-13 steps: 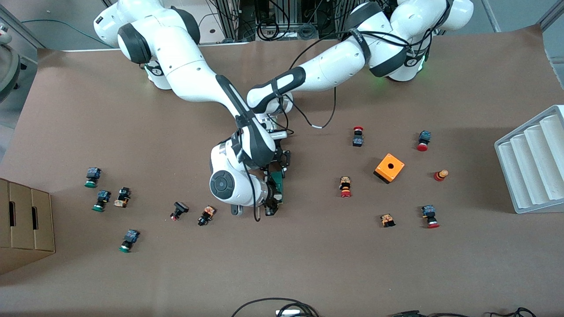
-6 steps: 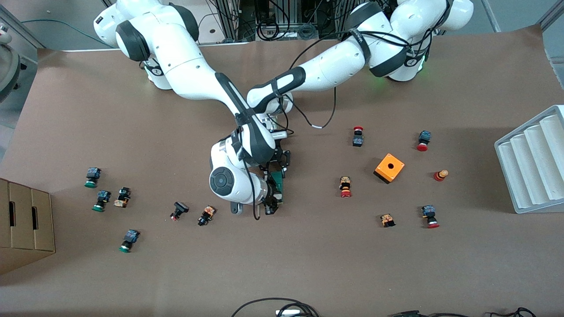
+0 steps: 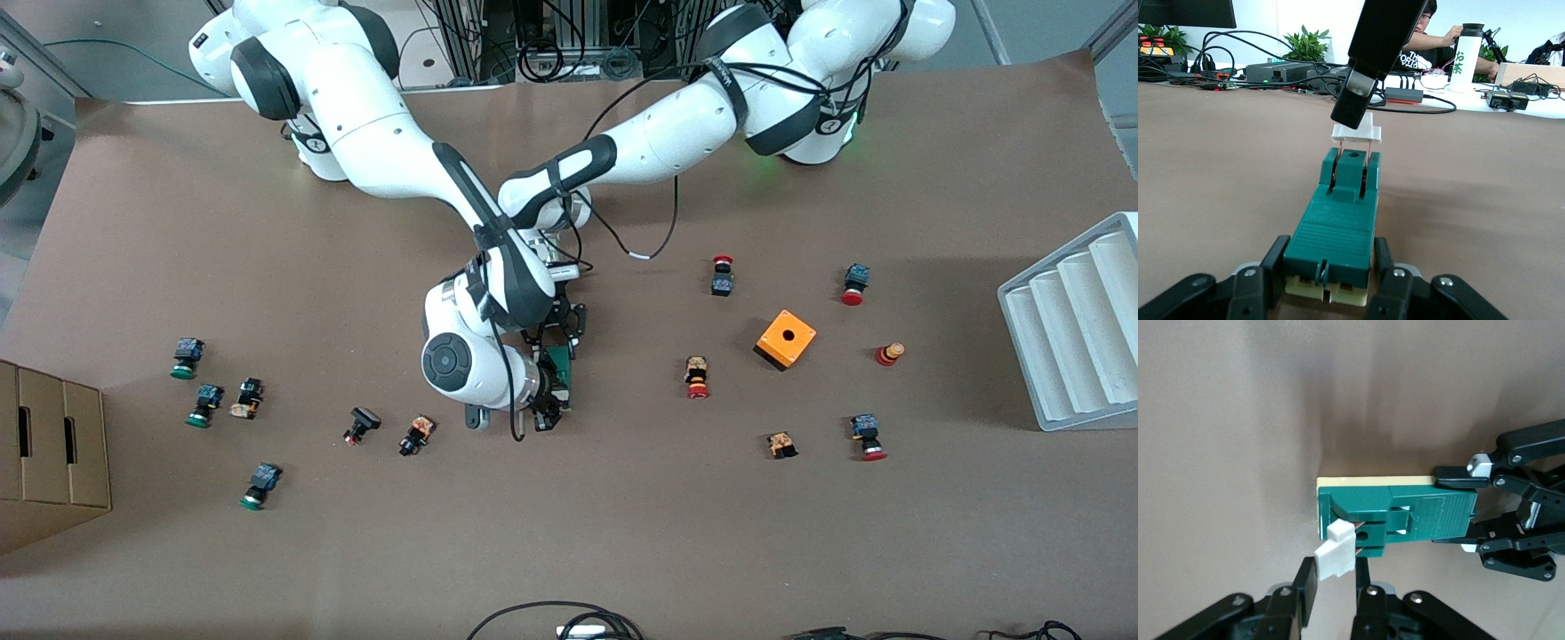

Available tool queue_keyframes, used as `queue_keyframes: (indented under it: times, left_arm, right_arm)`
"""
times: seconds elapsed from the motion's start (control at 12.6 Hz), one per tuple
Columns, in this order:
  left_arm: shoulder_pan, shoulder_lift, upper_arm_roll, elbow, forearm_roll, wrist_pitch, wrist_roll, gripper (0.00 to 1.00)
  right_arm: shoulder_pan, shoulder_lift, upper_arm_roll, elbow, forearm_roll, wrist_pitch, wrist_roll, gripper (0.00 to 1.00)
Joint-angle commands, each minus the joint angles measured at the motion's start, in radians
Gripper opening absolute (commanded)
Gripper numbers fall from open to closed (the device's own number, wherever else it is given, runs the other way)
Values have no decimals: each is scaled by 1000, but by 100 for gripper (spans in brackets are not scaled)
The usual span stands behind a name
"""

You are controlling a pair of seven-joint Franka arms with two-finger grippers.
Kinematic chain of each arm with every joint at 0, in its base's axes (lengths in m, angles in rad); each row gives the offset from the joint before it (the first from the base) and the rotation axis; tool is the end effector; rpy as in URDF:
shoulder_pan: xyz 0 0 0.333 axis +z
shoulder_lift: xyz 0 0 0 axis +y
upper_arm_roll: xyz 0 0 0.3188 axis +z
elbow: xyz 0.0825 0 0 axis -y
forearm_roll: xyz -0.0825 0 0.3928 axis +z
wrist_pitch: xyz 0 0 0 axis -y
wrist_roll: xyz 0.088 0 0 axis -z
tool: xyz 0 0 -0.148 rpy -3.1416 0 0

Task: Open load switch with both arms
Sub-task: 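Press the white lever down with the right gripper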

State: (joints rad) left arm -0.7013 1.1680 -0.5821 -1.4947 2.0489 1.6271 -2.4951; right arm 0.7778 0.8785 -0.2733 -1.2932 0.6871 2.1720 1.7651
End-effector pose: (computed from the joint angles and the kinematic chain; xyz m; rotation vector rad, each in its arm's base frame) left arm 0.3849 -0.5885 0.0369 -2.4576 -0.2894 -1.8472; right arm 0.6245 0.4485 0.1922 -2.0888 2.0352 0.4614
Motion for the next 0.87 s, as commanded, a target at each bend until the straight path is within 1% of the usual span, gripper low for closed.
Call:
queue_keyframes:
  times: [0.0,0.24,0.79]
  left_arm:
    - [6,-1,-1,-18,-1,16,-21,57]
    - [6,-1,-1,-18,-1,16,-19,57]
    - [6,1,-1,-18,-1,16,-18,57]
  right_arm:
    - [9,-47,29,-98,-23,-28,-9,30]
    - [8,-73,31,-135,-24,-28,-22,30]
    - [3,-90,31,-133,-23,-23,-16,30]
